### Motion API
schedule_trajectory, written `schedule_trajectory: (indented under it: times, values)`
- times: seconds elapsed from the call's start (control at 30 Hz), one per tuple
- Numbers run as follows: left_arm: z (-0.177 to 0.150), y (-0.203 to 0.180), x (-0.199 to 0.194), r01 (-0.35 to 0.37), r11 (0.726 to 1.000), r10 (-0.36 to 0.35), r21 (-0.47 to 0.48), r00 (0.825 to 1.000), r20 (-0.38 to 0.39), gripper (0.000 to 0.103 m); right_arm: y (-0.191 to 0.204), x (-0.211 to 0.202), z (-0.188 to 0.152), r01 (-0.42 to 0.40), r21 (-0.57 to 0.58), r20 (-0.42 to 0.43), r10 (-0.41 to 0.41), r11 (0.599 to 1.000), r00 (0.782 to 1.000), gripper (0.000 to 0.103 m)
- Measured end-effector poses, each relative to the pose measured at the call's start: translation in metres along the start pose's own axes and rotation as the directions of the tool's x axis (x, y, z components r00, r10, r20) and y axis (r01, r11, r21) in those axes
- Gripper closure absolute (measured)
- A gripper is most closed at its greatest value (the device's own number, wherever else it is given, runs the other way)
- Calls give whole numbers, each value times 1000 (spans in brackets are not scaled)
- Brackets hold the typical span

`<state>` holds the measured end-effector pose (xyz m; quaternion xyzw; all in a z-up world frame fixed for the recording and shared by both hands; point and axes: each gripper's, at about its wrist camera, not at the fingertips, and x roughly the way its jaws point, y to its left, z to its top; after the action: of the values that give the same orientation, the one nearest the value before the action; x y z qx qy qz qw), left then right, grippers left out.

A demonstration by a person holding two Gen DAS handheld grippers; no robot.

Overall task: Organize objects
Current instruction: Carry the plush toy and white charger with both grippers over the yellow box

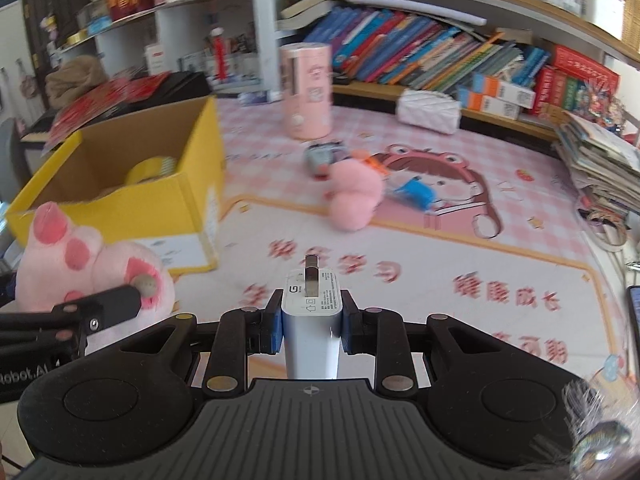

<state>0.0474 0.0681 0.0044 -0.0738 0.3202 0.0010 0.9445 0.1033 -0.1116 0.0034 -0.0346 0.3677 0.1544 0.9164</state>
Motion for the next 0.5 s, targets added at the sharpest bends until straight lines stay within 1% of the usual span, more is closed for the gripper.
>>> schedule_trajectory:
  times: [0.2,0.5]
  values:
    - [-12,22,-21,-39,999,39,-30,999,-3,27,32,-9,-13,-50,-28,-13,50,998,999,78]
    - [-28,44,-44,-74,996,74,-42,997,-11,27,62,-17,-31,-95,-40,-35,93,995,995,78]
